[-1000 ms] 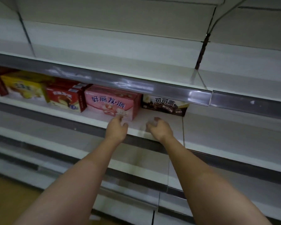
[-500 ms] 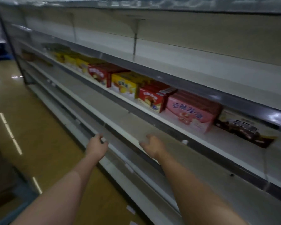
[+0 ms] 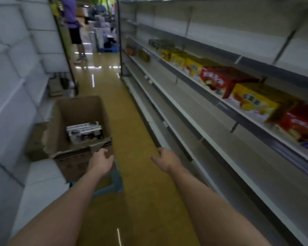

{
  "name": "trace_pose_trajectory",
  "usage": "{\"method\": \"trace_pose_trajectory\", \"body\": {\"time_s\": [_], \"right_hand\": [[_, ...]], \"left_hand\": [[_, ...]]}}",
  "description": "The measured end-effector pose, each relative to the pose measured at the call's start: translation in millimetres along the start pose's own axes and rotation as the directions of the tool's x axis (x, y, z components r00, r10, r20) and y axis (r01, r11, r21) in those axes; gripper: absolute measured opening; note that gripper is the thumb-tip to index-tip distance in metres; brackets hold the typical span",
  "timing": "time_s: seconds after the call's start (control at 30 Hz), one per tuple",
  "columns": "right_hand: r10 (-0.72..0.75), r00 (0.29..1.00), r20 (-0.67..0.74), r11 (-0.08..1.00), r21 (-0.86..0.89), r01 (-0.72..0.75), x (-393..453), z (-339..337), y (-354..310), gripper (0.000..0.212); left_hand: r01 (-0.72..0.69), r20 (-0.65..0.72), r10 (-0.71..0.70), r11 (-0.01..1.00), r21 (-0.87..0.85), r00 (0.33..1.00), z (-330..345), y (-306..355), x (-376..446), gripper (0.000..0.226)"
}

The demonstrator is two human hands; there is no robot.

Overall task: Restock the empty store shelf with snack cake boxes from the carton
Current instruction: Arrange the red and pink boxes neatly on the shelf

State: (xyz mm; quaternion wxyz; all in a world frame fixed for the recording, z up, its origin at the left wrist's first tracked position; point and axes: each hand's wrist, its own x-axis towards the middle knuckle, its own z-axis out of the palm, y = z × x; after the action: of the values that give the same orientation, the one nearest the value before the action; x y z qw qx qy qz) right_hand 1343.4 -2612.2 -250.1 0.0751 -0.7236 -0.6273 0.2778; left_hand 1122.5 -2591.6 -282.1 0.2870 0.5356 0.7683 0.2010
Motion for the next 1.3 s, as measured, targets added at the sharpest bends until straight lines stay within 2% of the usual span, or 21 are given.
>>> {"method": "trace_pose_trajectory", "body": {"time_s": [0.1,0.3,0.5,0.63,0.87,1.1,1.23,1.3], "right_hand": [[-0.044,0.994,0.098,0.999,-0.015,0.046,37.8,27.5,-55.0,0.065],[-0.181,0.968,0.174,0.983,0.006,0.183,106.0,55.8,-126.4,0.064],[-0.295,0.931,0.215,0.953,-0.004,0.303,191.0,62.8,-181.3,0.060],[-0.350,0.910,0.222,0.933,-0.006,0.361,256.6,54.8,-219.3,0.050],[-0.303,0.902,0.307,0.950,0.027,0.310,355.5,82.7,-253.4,0.050],[-0.346,0.886,0.308,0.921,-0.068,0.383,436.8,122.5,-277.5,0.039],[-0.330,0.887,0.323,0.921,-0.097,0.378,481.5,148.9,-292.9,0.041],[-0.304,0.888,0.345,0.923,-0.124,0.364,506.4,167.2,-300.7,0.049]], "left_hand": [[0.087,-0.048,-0.090,0.994,-0.060,0.995,-30.8,-44.0,33.6,0.040],[0.186,-0.135,-0.208,0.969,-0.161,0.969,-61.1,-92.4,84.9,0.038],[0.249,-0.171,-0.284,0.947,-0.201,0.943,-78.4,-107.1,160.1,0.043],[0.315,-0.174,-0.347,0.930,-0.188,0.922,-90.2,-108.1,227.7,0.041],[0.347,-0.135,-0.364,0.929,-0.132,0.922,-80.3,-106.6,319.8,0.045],[0.397,-0.067,-0.404,0.913,-0.094,0.913,-61.0,-129.0,401.6,0.050],[0.414,-0.009,-0.415,0.908,-0.062,0.910,-52.8,-142.2,453.1,0.053],[0.418,0.018,-0.417,0.907,-0.055,0.909,-47.0,-152.1,481.2,0.056]]}}
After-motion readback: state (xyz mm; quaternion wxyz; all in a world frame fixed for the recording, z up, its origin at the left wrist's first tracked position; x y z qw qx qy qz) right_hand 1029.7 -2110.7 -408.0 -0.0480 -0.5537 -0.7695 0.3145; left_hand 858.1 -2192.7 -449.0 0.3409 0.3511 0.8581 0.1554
